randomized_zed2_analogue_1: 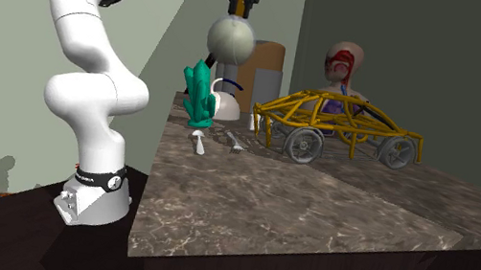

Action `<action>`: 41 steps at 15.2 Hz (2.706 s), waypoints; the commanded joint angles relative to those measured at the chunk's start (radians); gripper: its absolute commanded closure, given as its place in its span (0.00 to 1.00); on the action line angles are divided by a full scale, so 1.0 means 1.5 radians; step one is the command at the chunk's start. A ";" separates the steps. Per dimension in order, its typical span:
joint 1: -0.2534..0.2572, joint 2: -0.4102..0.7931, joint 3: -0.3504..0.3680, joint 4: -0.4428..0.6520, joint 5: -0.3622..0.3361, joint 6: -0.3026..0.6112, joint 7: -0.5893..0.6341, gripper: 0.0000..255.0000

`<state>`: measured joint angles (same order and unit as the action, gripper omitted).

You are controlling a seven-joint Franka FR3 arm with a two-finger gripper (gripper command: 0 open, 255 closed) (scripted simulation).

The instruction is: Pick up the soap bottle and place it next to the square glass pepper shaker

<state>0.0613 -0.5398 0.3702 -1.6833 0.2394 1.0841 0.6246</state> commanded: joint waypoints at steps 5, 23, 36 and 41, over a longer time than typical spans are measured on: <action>0.008 0.021 0.090 0.042 0.049 0.003 0.116 1.00; -0.004 0.175 0.390 0.164 0.055 0.091 0.408 1.00; 0.025 0.088 0.345 -0.017 0.103 0.198 0.348 1.00; 0.034 0.067 0.342 -0.076 0.115 0.239 0.333 1.00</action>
<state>0.1077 -0.4289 0.8857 -1.7734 0.4063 1.4269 1.1307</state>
